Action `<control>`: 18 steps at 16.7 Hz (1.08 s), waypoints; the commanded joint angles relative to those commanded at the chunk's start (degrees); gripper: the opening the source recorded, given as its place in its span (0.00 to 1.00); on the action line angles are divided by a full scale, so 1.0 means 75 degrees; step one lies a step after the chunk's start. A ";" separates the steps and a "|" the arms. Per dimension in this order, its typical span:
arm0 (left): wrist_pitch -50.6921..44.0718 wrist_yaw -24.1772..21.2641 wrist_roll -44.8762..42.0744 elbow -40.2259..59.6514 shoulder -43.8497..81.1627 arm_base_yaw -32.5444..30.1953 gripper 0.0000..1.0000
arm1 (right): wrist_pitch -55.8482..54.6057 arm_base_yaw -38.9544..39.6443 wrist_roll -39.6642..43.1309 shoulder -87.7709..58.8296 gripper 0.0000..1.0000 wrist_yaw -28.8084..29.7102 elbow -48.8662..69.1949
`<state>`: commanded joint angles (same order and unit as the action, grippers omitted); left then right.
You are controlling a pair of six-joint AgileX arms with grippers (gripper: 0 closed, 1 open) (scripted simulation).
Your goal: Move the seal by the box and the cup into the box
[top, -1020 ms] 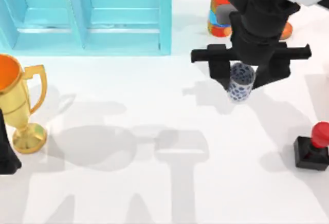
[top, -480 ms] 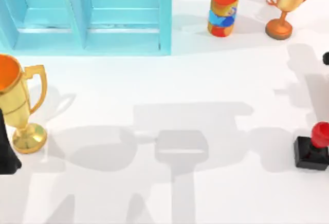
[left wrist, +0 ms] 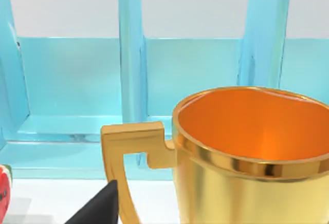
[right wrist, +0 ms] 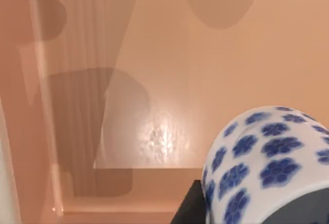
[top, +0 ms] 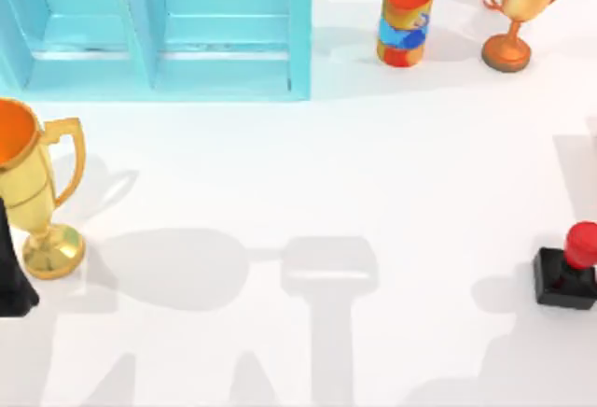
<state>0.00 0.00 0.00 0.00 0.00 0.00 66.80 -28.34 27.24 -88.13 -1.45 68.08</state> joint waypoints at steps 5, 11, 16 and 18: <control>0.0000 0.0000 0.0000 0.0000 0.0000 0.0000 1.00 | -0.0313 -0.1224 0.1317 0.0901 0.00 -0.0259 -0.1021; 0.0000 0.0000 0.0000 0.0000 0.0000 0.0000 1.00 | -0.0314 -0.1219 0.1317 0.0893 0.00 -0.0259 -0.1042; 0.0000 0.0000 0.0000 0.0000 0.0000 0.0000 1.00 | -0.0888 -0.0937 0.0944 0.0875 0.00 -0.0682 -0.1535; 0.0000 0.0000 0.0000 0.0000 0.0000 0.0000 1.00 | -0.1262 -0.0884 0.0842 0.0875 0.00 -0.0902 -0.1704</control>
<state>0.00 0.00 0.00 0.00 0.00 0.00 57.33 -34.97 33.55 -81.56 -8.21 55.30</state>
